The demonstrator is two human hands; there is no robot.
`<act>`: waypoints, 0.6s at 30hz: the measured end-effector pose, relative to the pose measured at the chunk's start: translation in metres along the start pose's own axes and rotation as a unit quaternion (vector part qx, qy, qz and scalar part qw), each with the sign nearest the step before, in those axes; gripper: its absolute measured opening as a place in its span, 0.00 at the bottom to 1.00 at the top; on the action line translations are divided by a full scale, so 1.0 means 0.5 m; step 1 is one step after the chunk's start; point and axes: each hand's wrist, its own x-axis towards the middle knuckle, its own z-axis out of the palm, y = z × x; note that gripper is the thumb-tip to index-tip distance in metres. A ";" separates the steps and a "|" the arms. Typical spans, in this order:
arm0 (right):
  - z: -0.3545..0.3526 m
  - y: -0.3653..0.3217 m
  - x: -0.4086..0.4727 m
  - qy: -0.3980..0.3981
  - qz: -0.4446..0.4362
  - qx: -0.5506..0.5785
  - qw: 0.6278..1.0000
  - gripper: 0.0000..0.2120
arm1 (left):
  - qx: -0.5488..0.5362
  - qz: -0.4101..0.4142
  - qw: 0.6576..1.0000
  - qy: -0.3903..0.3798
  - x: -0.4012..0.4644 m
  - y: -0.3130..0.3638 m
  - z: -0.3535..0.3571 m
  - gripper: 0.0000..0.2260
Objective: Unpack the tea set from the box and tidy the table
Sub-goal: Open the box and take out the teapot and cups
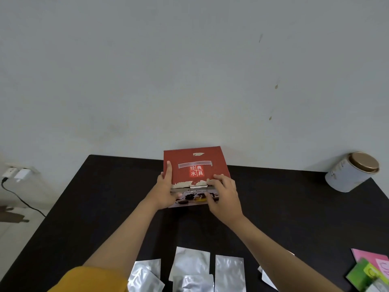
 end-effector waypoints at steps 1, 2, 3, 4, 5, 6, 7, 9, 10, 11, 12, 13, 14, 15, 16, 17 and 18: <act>0.000 0.002 -0.001 -0.001 0.001 0.006 1.000 0.16 | -0.002 0.002 1.000 -0.001 0.000 0.000 0.001 0.54; 0.000 0.002 -0.003 -0.001 -0.001 0.008 1.000 0.17 | -0.005 0.004 1.000 -0.001 0.000 -0.001 0.001 0.55; -0.001 0.003 -0.005 -0.003 -0.005 0.008 1.000 0.17 | -0.009 0.005 1.000 0.000 0.000 -0.002 0.001 0.56; -0.002 0.003 -0.008 -0.005 -0.010 0.006 1.000 0.17 | -0.013 0.006 1.000 0.003 0.000 -0.002 0.001 0.57; -0.003 0.003 -0.011 -0.008 -0.014 0.001 1.000 0.18 | -0.017 0.004 1.000 0.005 0.001 -0.003 0.002 0.58; -0.004 0.002 -0.013 -0.012 -0.017 -0.005 1.000 0.19 | -0.022 0.000 1.000 0.008 0.001 -0.002 0.004 0.58; -0.006 0.001 -0.014 -0.019 -0.019 -0.013 1.000 0.19 | -0.025 -0.004 1.000 0.011 0.002 -0.002 0.006 0.57; -0.008 -0.001 -0.015 -0.034 -0.023 -0.027 0.999 0.20 | -0.029 -0.009 0.999 0.017 0.003 0.001 0.009 0.57; -0.009 -0.002 -0.015 -0.038 -0.025 -0.034 0.998 0.21 | -0.032 -0.009 0.999 0.021 0.003 0.002 0.010 0.57; -0.009 -0.002 -0.016 -0.040 -0.027 -0.039 0.998 0.20 | -0.035 -0.008 0.999 0.024 0.003 0.002 0.011 0.58; -0.009 -0.001 -0.016 -0.042 -0.029 -0.044 0.998 0.20 | -0.037 -0.008 0.999 0.028 0.003 0.001 0.011 0.58; -0.009 0.001 -0.017 -0.043 -0.032 -0.048 0.997 0.19 | -0.037 -0.008 0.999 0.032 0.004 0.000 0.013 0.59; -0.010 0.002 -0.018 -0.044 -0.036 -0.053 0.997 0.19 | -0.037 -0.008 0.999 0.038 0.004 0.000 0.014 0.59; -0.010 0.005 -0.019 -0.044 -0.042 -0.057 0.997 0.18 | -0.034 -0.008 0.998 0.043 0.005 -0.001 0.016 0.59; -0.010 0.007 -0.020 -0.045 -0.047 -0.059 0.996 0.17 | -0.030 -0.008 0.998 0.049 0.004 0.001 0.017 0.59; -0.010 0.010 -0.020 -0.046 -0.052 -0.060 0.996 0.17 | -0.025 -0.010 0.998 0.055 0.003 0.003 0.019 0.60; -0.012 0.012 -0.021 -0.049 -0.055 -0.060 0.995 0.16 | -0.022 -0.013 0.998 0.060 0.001 0.005 0.021 0.59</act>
